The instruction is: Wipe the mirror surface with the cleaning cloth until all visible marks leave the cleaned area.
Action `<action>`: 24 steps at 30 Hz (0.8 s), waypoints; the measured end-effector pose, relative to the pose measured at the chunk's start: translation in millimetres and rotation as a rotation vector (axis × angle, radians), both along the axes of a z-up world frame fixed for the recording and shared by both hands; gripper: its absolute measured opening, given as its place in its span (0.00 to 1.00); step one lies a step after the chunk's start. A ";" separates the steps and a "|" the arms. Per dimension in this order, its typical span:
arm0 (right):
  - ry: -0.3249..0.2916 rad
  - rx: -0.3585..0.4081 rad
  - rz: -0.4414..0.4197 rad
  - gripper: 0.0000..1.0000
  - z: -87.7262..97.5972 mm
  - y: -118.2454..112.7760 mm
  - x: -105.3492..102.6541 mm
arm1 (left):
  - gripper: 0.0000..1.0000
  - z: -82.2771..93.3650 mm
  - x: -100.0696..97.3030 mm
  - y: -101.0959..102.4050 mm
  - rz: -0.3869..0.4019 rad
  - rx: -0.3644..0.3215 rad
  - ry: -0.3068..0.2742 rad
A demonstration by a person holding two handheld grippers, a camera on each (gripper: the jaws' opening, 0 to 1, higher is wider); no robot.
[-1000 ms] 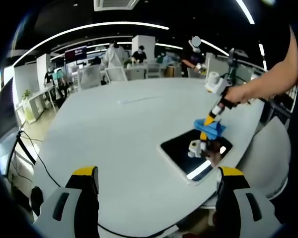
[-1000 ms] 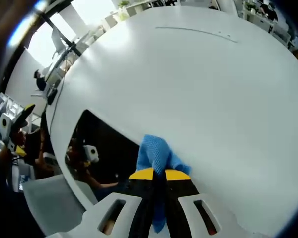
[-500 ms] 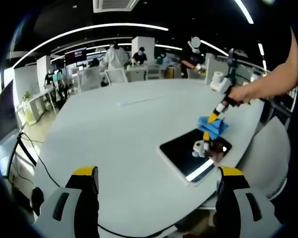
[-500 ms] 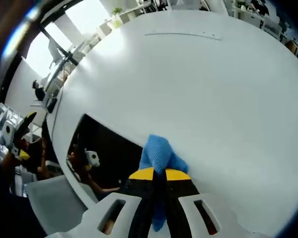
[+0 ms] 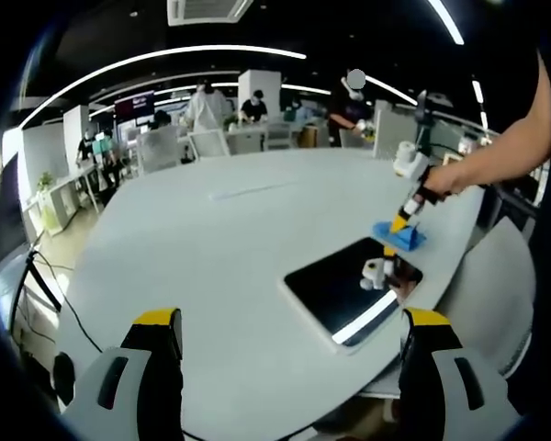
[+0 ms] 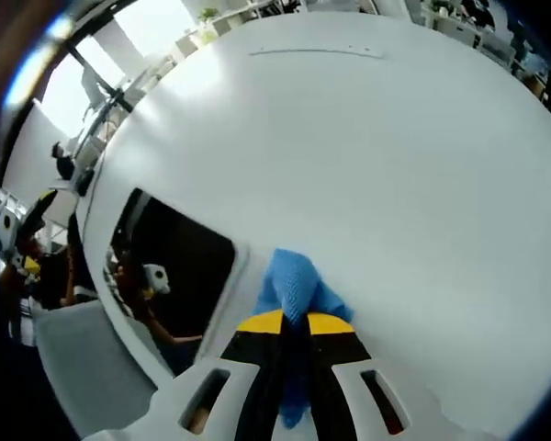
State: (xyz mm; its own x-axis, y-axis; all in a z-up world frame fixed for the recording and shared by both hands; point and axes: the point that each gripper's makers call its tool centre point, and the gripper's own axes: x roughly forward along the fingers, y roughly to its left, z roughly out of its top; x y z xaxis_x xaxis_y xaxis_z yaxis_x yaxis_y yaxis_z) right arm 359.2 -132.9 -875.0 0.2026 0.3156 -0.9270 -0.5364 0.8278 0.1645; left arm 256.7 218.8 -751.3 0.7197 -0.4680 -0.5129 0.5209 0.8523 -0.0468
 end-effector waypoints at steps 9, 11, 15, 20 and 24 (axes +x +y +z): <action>-0.105 0.061 0.113 0.24 27.2 -11.0 8.1 | 0.99 5.4 1.0 -7.9 0.005 -0.025 -0.017; -0.135 0.068 0.153 0.28 38.3 -20.4 9.8 | 0.99 5.8 1.9 -8.2 0.007 -0.022 -0.020; -0.162 0.153 0.279 0.35 68.0 -33.2 1.1 | 0.99 8.1 5.3 -10.3 0.014 -0.031 -0.027; -0.141 0.333 0.284 0.44 112.6 -46.6 -10.4 | 0.99 11.2 11.4 -17.1 0.017 -0.045 -0.043; -0.232 0.270 0.234 0.49 126.0 -76.4 5.6 | 0.99 10.8 13.4 -24.0 0.005 -0.047 -0.042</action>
State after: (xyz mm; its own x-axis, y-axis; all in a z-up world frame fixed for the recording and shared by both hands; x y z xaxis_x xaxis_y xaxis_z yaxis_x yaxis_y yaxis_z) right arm 364.7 -209.3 -749.0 0.2899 0.6030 -0.7432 -0.7530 0.6230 0.2117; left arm 270.1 194.7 -740.5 0.7423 -0.4871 -0.4601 0.5191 0.8523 -0.0647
